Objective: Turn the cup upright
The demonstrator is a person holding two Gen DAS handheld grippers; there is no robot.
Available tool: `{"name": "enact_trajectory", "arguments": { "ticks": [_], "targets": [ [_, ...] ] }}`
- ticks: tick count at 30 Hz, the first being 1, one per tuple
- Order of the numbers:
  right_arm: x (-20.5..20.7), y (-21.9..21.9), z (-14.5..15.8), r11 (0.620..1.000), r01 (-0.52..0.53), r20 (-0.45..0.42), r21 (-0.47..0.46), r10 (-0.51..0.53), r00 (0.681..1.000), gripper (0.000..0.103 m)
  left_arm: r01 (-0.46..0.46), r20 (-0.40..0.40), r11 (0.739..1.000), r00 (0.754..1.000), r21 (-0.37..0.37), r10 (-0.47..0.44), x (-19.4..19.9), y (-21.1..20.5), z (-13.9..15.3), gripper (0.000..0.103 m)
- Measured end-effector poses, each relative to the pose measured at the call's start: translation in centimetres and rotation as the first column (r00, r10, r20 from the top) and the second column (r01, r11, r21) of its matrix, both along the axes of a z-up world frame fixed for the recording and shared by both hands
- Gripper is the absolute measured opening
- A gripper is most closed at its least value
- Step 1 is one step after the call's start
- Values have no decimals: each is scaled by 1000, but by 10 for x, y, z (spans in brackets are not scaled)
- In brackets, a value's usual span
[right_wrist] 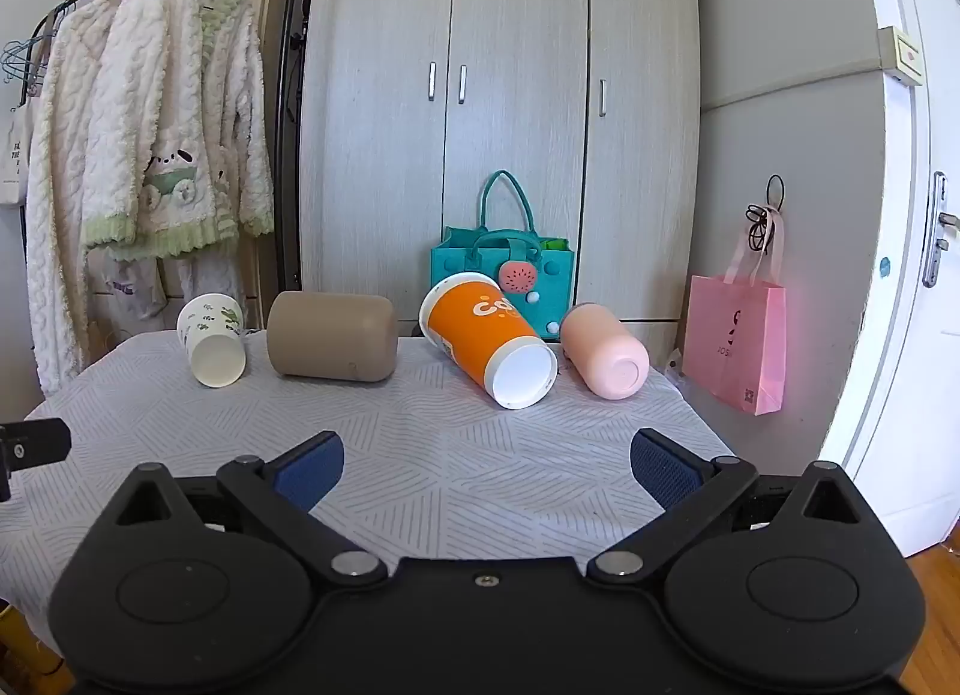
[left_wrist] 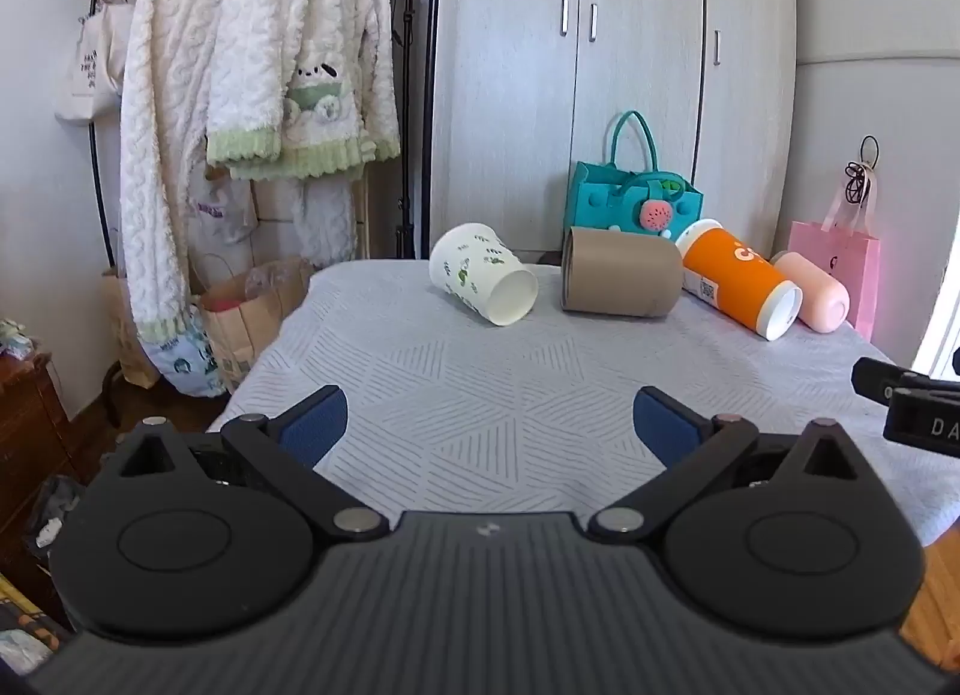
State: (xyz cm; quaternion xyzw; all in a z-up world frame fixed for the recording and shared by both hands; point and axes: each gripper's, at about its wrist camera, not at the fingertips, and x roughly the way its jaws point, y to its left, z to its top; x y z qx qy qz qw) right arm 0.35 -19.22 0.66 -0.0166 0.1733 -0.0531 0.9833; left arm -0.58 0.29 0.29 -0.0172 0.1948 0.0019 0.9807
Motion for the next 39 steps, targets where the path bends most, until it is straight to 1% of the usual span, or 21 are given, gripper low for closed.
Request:
{"name": "enact_trajectory", "arguments": {
  "ticks": [1, 7, 8, 10, 12, 16, 20, 29, 39],
  "targets": [
    [0, 0, 0, 1000, 0, -1, 1, 0, 1000, 103, 3, -6, 1000, 1000, -1, -3, 3, 4, -1, 103],
    [1, 0, -2, 1000, -1, -1, -3, 1, 1000, 103, -9, 16, 1000, 1000, 5, 9, 8, -4, -6, 103],
    [1, 0, -2, 1000, -1, -2, -1, 1, 1000, 103, -8, 26, 1000, 1000, -2, 8, 4, 3, -7, 103],
    [0, -2, -2, 1000, -1, -1, 1, 1, 1000, 103, -8, 37, 1000, 999, 1, 7, 3, 3, -8, 103],
    [1, -1, 0, 1000, 0, -2, -8, 0, 1000, 103, -10, 49, 1000, 999, 10, 9, 1, 3, -8, 103],
    [2, 1, -6, 999, 3, -5, -33, -3, 1000, 103, -15, 64, 1000, 998, 18, 14, 0, 2, -10, 103],
    [4, 3, -9, 999, -7, -10, -31, 6, 1000, 103, -3, 63, 1000, 998, 17, 2, 1, 0, -12, 103],
    [5, 0, -11, 1000, -5, 12, -30, 6, 1000, 103, -13, 65, 1000, 998, 1, 12, 4, 2, -17, 103],
    [6, -1, -12, 999, -3, 6, -36, 4, 1000, 103, -13, 73, 1000, 997, 12, 12, 5, 1, -18, 103]
  ]
}}
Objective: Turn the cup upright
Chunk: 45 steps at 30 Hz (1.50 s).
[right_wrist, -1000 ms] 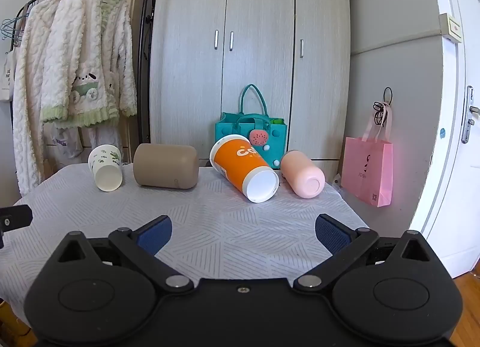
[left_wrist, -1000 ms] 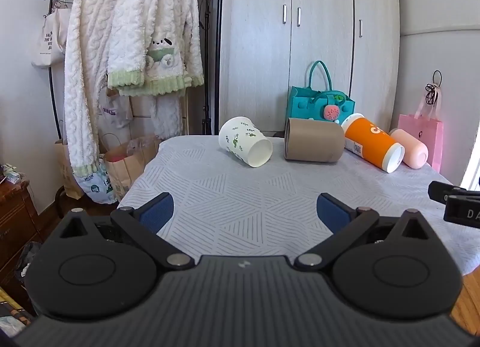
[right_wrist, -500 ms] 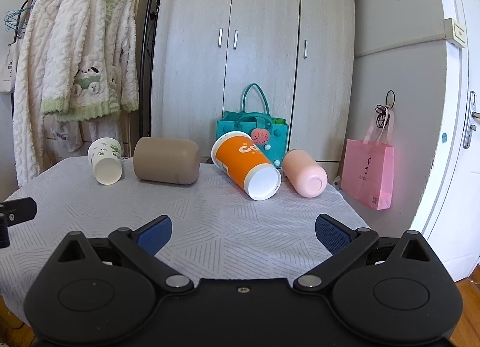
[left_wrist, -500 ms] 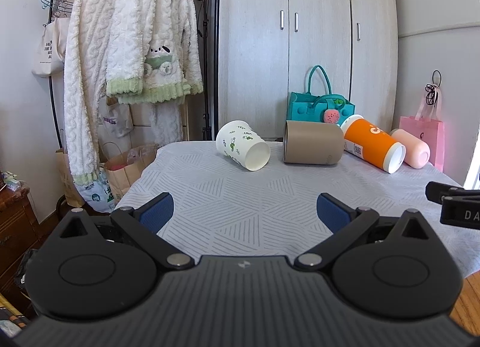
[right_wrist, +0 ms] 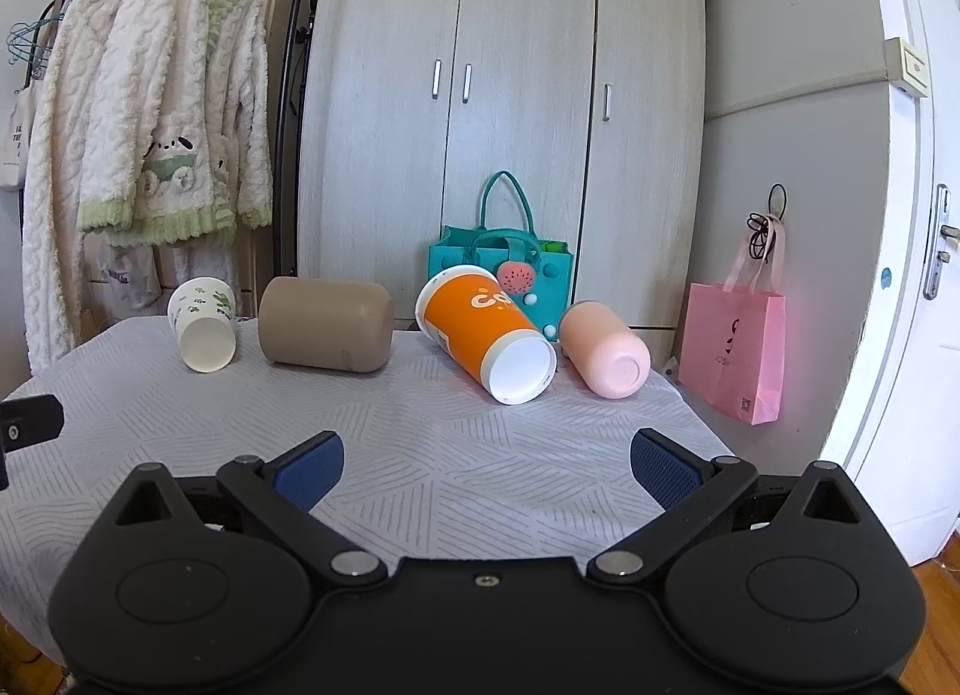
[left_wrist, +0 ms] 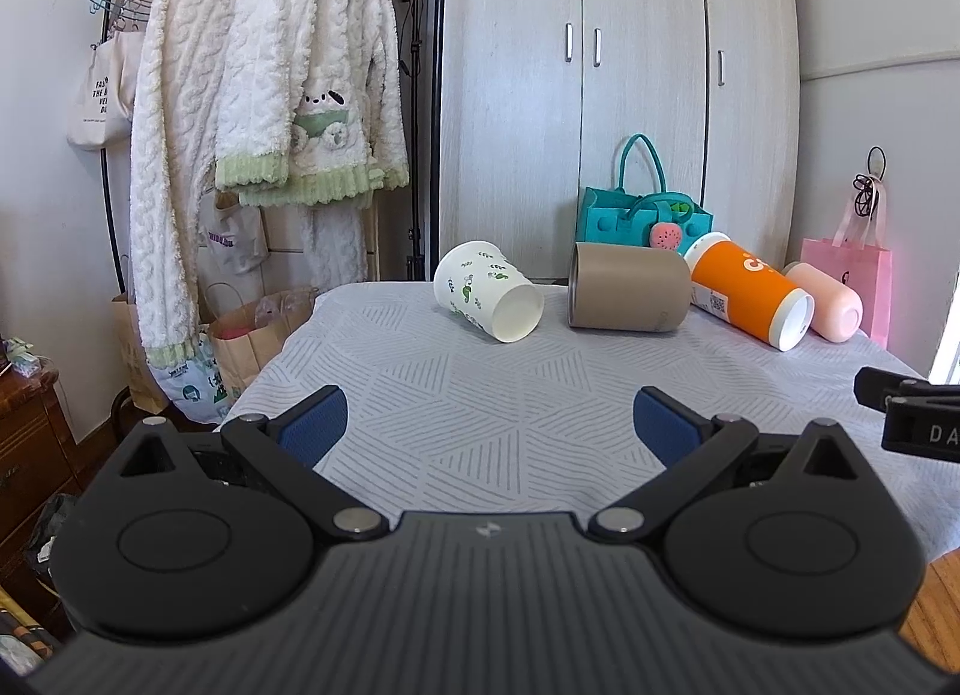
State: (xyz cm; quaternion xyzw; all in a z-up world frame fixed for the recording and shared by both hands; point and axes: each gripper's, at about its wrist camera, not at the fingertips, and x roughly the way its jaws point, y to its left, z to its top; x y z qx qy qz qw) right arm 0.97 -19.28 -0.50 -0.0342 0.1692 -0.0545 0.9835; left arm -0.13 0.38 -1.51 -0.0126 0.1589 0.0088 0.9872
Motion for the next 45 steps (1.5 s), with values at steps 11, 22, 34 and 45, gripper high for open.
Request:
{"name": "enact_trajectory", "arguments": {
  "ticks": [11, 22, 34, 45],
  "targets": [
    [0, 0, -1, 1000, -1, 0, -1, 1, 1000, 103, -9, 15, 1000, 1000, 6, 9, -4, -1, -1, 103],
    [0, -4, -1, 1000, 4, 0, -2, -4, 1000, 103, -13, 7, 1000, 1000, 4, 13, -5, 0, 0, 103],
    [0, -4, -1, 1000, 4, -3, -6, -4, 1000, 103, -19, -12, 1000, 1000, 12, 20, -4, -1, 0, 103],
    [1, -6, -1, 1000, 6, -19, -5, -6, 1000, 103, -32, -86, 998, 996, 46, 36, 2, -1, -1, 103]
  ]
}}
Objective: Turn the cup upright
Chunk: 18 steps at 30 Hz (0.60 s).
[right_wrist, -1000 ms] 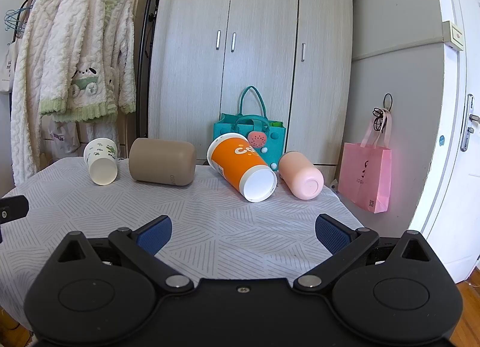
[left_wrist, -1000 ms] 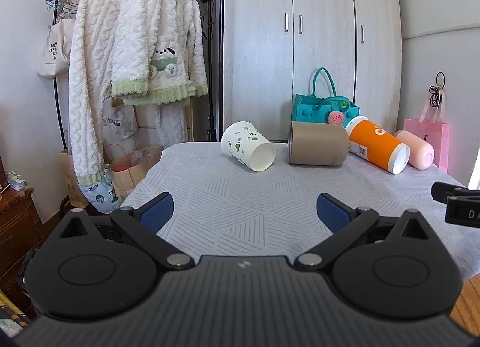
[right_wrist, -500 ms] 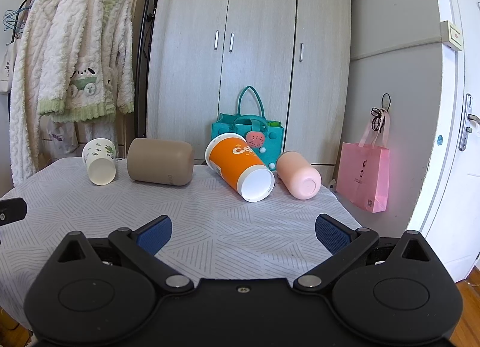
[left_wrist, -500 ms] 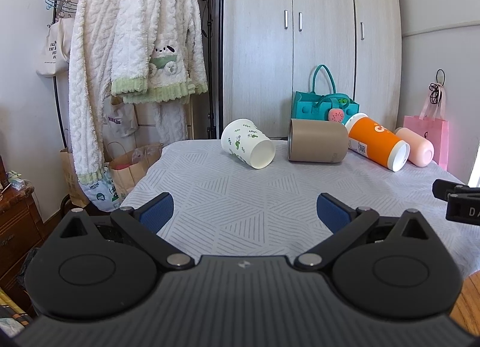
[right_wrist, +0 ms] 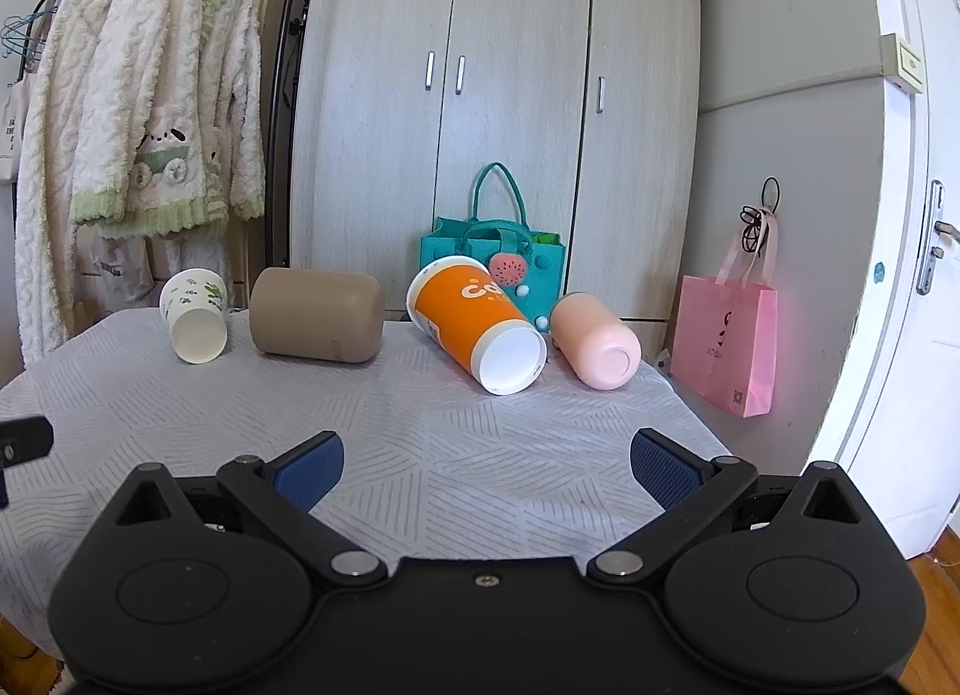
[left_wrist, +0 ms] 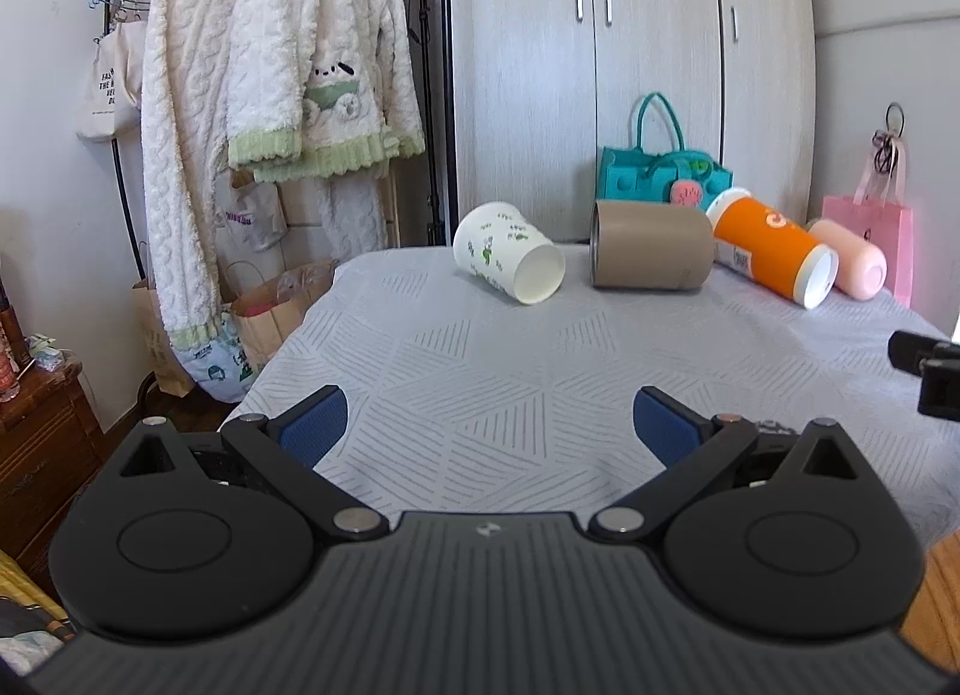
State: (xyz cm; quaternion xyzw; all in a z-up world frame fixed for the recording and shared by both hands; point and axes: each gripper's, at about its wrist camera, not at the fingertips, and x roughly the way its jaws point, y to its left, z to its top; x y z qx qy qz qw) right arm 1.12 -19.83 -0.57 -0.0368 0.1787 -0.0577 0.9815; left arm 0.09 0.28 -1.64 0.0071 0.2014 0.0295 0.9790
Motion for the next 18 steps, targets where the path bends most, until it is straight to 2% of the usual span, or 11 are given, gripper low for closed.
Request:
{"name": "enact_trajectory", "arguments": {
  "ticks": [3, 8, 11, 15, 18],
  "targets": [
    [-1, -1, 6, 1000, -8, -3, -6, 8, 1000, 103, -5, -44, 1000, 999, 15, 5, 4, 1, 6, 103],
    [-5, -10, 32, 998, -35, -4, 55, 35, 999, 103, 27, -29, 998, 999, 64, -26, 2, 3, 27, 103],
    [-5, -10, 47, 998, -57, 3, 38, 57, 998, 103, 55, -39, 996, 998, 65, -52, 6, 7, 41, 103],
    [3, -7, 65, 990, -140, -36, 16, 141, 989, 103, 26, -71, 997, 997, 67, -21, 17, 16, 61, 103],
    [14, -3, 77, 970, -239, -74, 32, 241, 968, 103, 30, -93, 997, 995, 67, -23, 30, 25, 72, 103]
  ]
}}
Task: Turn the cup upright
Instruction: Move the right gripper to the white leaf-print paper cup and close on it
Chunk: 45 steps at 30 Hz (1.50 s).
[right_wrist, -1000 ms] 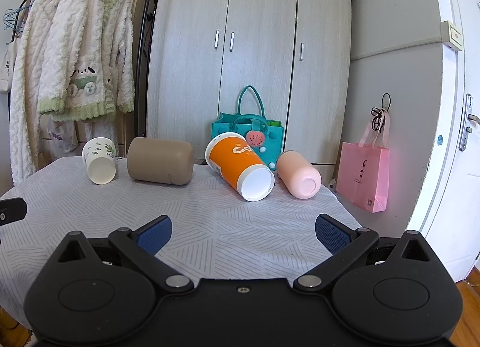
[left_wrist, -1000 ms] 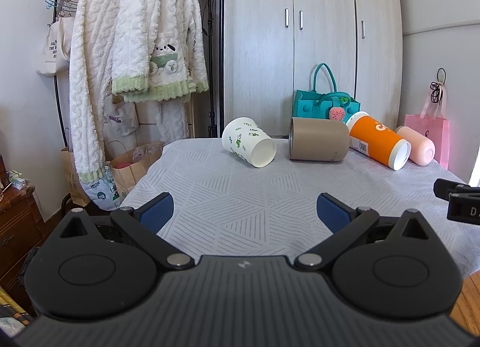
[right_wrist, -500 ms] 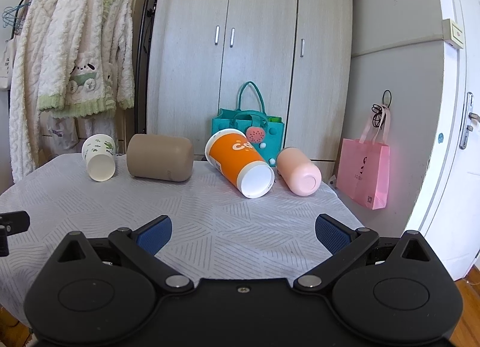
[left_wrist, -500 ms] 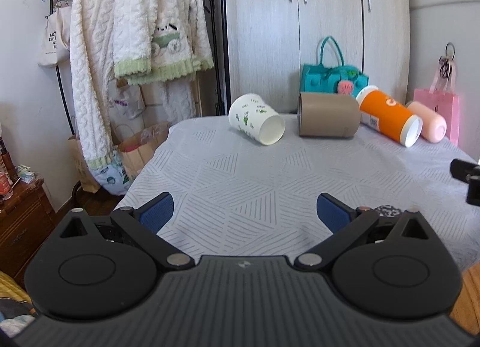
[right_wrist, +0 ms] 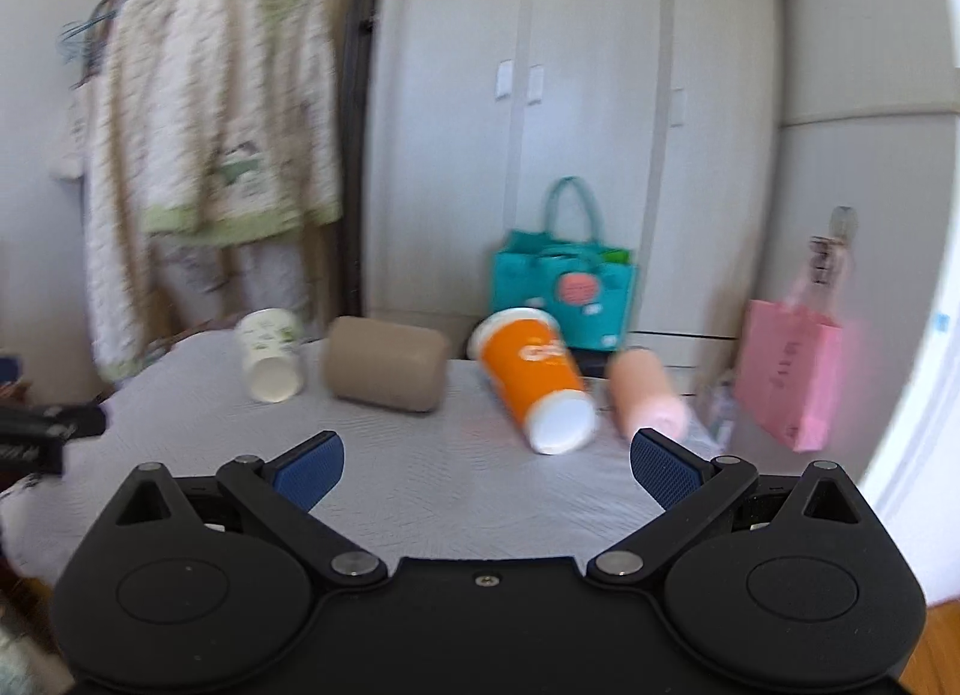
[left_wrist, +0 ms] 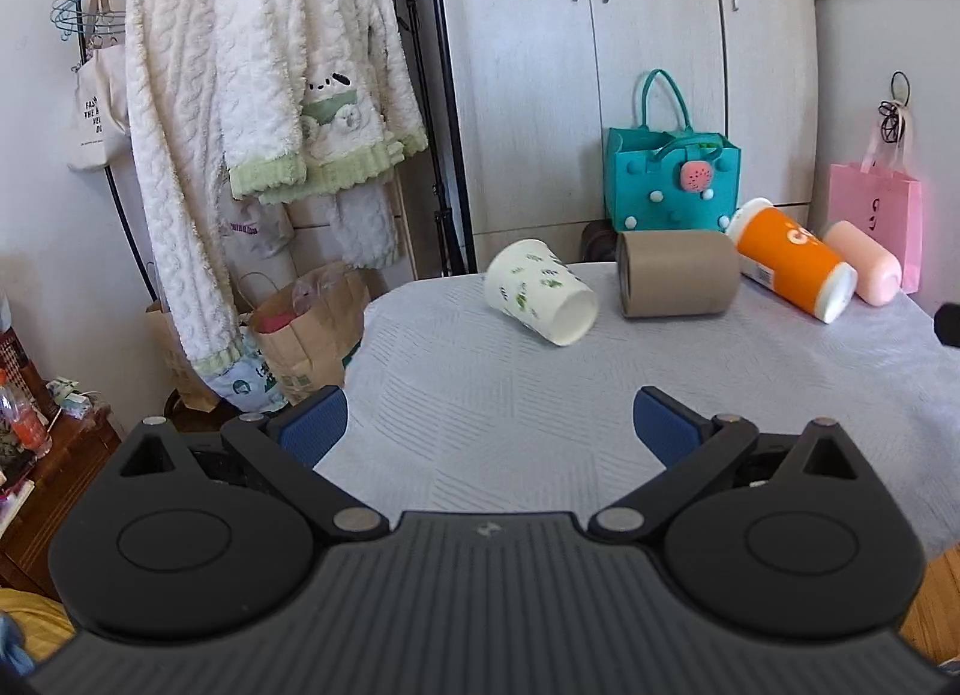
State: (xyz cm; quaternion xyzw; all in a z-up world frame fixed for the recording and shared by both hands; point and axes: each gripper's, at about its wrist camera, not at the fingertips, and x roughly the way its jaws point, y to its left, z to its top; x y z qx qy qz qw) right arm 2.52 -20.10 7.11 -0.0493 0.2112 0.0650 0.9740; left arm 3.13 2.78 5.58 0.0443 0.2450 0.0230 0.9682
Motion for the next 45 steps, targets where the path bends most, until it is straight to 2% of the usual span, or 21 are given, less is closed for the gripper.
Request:
{"name": "enact_trajectory", "arguments": {
  "ticks": [4, 9, 14, 24, 29, 31, 34, 41, 45],
  "targets": [
    [20, 13, 13, 987, -156, -61, 40, 158, 986, 103, 70, -50, 995, 996, -76, -74, 17, 18, 13, 103],
    [49, 31, 24, 944, -317, -117, 90, 326, 938, 103, 123, -119, 965, 981, -231, -154, 42, 48, 18, 103],
    [76, 51, 26, 890, -437, -135, 131, 452, 882, 103, 122, -156, 955, 973, -271, -169, 71, 64, 12, 103],
    [144, 111, -5, 828, -558, -247, 48, 552, 797, 97, 153, -77, 909, 977, -387, -197, 109, 87, -11, 103],
    [174, 137, -20, 817, -574, -279, -52, 540, 794, 94, 154, -81, 879, 974, -452, -212, 136, 94, -28, 103],
    [185, 146, -26, 814, -575, -293, -83, 532, 795, 88, 144, -79, 868, 976, -474, -205, 143, 100, -34, 102],
    [199, 160, -36, 813, -566, -311, -138, 507, 804, 88, 129, -89, 855, 976, -502, -200, 153, 109, -44, 101],
    [224, 187, -54, 796, -546, -343, -259, 453, 823, 82, 138, -114, 839, 966, -527, -230, 173, 118, -54, 100],
    [233, 194, -59, 799, -529, -359, -288, 422, 833, 81, 137, -116, 827, 965, -545, -237, 173, 122, -58, 100]
  ]
}}
